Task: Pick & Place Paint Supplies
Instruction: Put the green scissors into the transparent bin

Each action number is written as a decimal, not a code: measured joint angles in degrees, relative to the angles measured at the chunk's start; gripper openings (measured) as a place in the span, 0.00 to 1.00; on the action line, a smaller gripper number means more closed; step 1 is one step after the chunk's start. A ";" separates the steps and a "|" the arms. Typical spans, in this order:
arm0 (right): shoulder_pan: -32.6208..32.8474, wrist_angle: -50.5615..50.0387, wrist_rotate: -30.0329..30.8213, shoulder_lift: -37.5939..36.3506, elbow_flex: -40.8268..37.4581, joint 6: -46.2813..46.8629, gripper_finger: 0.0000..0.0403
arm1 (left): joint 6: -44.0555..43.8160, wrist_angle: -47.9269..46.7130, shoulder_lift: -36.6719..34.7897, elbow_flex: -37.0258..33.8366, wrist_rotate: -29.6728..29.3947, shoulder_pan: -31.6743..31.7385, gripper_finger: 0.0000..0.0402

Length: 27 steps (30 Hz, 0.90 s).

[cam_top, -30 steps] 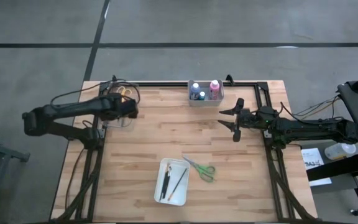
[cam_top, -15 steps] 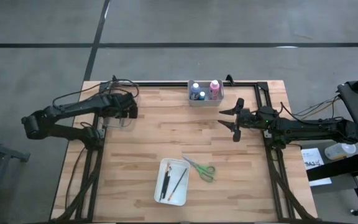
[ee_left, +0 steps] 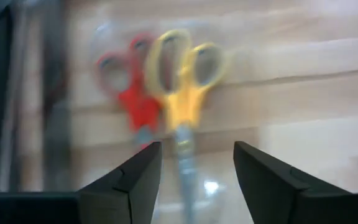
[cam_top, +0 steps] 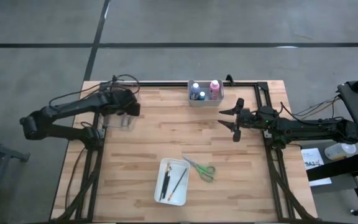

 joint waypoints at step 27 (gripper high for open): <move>0.04 -0.02 0.00 -0.01 -0.02 0.00 0.48 | 33.85 48.27 28.92 15.39 0.37 -40.80 0.53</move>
